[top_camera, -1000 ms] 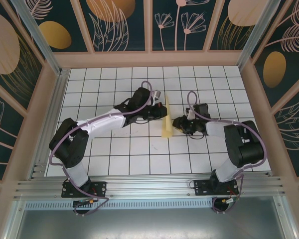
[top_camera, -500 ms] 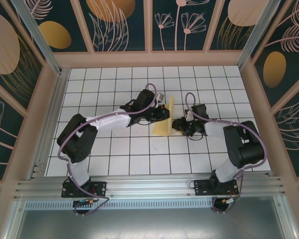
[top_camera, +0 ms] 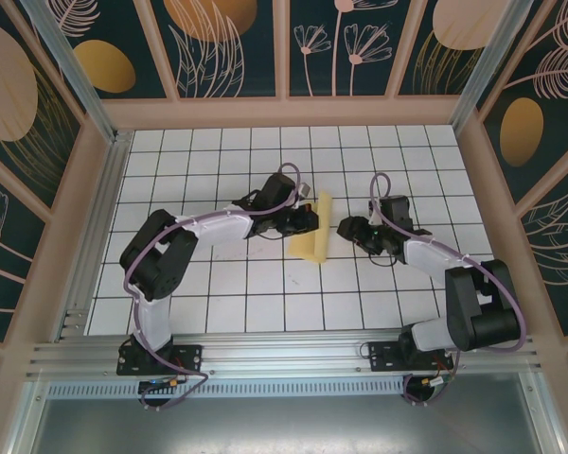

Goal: Fold a paper plane with a square sheet of paper (pick it up from the middle)
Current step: First fold in half a square sheet of paper at the center of the table.

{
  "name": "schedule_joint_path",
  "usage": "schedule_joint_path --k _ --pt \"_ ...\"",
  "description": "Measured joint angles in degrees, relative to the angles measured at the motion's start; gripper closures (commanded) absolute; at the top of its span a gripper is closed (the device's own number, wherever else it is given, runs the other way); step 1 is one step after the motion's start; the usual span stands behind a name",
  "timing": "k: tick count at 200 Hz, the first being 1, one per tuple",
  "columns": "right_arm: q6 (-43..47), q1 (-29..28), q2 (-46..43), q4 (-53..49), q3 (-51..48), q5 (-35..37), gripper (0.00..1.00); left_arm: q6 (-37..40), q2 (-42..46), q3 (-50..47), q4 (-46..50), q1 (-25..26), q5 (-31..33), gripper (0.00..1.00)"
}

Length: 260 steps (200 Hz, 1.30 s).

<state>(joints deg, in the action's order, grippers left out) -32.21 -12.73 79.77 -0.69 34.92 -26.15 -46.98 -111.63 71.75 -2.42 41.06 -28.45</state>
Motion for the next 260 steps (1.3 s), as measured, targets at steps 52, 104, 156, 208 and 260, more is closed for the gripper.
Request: schedule_joint_path --k 52,104,156,208,260 --pt "0.28 0.0 0.04 0.33 0.0 -2.29 0.2 5.97 -5.57 5.11 5.27 -1.79 -1.03 1.0" --pt "0.87 -0.52 4.24 0.33 1.07 -3.72 0.22 9.51 -7.74 6.58 9.75 -2.19 0.94 1.0" --pt "2.27 -2.62 8.79 0.24 4.59 -3.91 0.29 11.69 -7.8 8.22 12.48 -3.23 2.82 1.0" --pt "2.38 -3.76 11.85 0.24 7.13 -3.89 0.34 13.62 -7.8 8.74 14.73 -4.22 4.39 1.0" --pt "3.02 -5.2 14.32 0.0 9.33 -3.87 0.37 14.84 -8.92 10.23 16.98 -4.7 6.54 1.0"
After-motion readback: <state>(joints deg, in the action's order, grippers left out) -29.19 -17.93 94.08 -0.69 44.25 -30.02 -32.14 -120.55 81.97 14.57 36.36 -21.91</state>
